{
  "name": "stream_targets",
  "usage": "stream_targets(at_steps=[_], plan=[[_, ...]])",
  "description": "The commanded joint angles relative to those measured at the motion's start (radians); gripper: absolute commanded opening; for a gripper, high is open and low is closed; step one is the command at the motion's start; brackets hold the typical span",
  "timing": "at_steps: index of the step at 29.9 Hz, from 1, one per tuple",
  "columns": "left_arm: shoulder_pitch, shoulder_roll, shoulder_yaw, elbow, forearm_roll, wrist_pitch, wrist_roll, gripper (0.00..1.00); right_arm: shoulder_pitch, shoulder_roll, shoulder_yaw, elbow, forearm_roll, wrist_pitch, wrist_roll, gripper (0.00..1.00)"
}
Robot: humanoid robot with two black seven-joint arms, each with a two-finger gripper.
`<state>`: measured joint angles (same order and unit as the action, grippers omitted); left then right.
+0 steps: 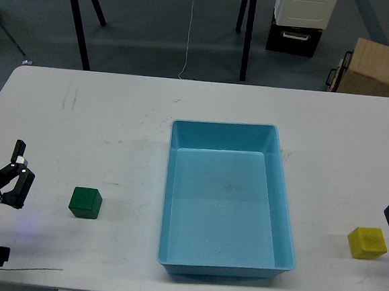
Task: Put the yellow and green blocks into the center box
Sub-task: 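Open the right gripper and move it toward the yellow cube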
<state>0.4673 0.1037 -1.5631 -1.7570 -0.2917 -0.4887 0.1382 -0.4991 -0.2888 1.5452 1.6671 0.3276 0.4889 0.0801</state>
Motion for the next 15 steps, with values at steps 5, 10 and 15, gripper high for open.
stream_targets(at_steps=[5, 10, 15], plan=[[0.004, -0.013, -0.006, 0.002, 0.0, 0.0, -0.003, 1.0, -0.012, -0.003, 0.009, 0.013, -0.008, 0.0, 0.001, 1.0], [0.005, -0.013, 0.0, 0.004, -0.001, 0.0, 0.003, 1.0, 0.004, -0.12, 0.041, 0.016, -0.039, 0.0, -0.043, 1.0], [-0.01, -0.012, 0.005, 0.02, -0.001, 0.0, 0.006, 1.0, 0.094, -0.429, 0.007, 0.017, -0.084, -0.044, -0.083, 1.0]])
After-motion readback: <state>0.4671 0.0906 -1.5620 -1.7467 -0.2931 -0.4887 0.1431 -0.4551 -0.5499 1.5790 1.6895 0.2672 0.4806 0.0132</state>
